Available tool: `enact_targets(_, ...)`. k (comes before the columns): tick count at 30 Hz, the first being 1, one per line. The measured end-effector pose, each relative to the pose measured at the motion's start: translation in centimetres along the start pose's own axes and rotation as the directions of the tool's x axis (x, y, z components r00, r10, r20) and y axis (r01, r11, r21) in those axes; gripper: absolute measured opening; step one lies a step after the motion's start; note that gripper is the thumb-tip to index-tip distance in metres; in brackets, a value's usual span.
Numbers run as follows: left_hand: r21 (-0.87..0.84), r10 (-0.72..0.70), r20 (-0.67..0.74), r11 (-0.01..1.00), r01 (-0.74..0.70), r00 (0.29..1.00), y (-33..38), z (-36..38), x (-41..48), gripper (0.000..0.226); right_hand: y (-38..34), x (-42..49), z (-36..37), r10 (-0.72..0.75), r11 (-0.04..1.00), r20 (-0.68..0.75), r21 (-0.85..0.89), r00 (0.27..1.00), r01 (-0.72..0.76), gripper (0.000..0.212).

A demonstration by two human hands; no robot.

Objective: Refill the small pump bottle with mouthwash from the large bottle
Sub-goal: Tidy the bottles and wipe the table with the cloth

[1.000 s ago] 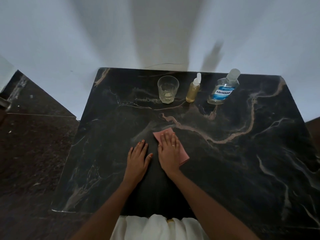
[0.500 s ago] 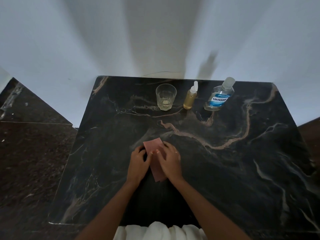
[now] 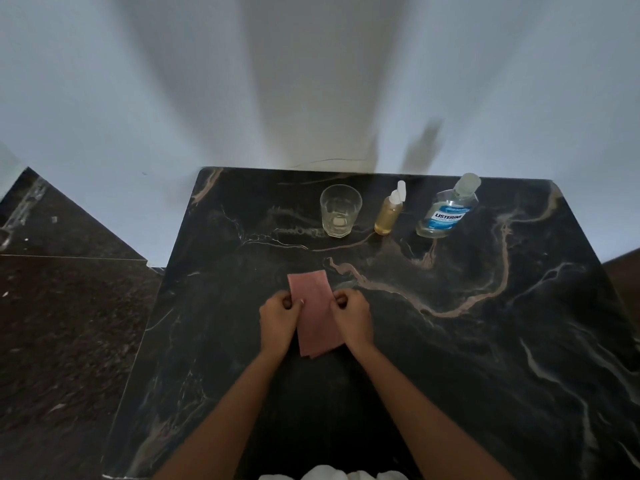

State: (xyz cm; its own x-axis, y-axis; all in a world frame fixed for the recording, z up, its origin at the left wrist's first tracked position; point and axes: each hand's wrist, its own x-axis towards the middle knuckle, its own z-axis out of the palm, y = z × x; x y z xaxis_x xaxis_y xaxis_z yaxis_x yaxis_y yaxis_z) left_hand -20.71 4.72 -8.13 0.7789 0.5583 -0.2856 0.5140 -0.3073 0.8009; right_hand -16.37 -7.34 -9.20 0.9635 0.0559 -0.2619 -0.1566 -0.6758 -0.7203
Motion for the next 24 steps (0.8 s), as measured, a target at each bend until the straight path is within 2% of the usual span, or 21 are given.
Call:
enact_targets(5,-0.072,-0.038,-0.019,0.997,0.037,0.999,2.3,-1.6,5.0,0.023,-3.4,3.2,1.1,0.01,0.995,-0.012,0.104,1.0,-0.009,0.015)
enact_targets(9,-0.103,-0.039,-0.046,0.994,0.034,0.998,3.5,-2.6,8.7,0.028,-5.8,5.5,2.4,-0.011,0.971,-0.029,0.239,1.0,0.017,0.01)
enact_targets(15,-0.089,-0.03,-0.073,0.996,0.023,0.997,4.2,-3.2,13.6,0.026,-8.0,8.6,4.5,-0.04,0.975,-0.023,0.217,0.999,0.044,0.02)
enact_targets(19,0.019,0.038,-0.044,0.999,-0.037,0.998,4.1,-2.8,16.3,0.017,-8.7,9.7,5.4,-0.073,0.981,-0.008,0.179,0.997,0.073,0.029)
enact_targets(24,0.103,0.069,0.022,0.992,-0.071,0.997,3.6,-2.1,18.0,0.025,-8.5,10.4,6.2,-0.074,0.989,-0.002,0.13,0.997,0.073,0.039)
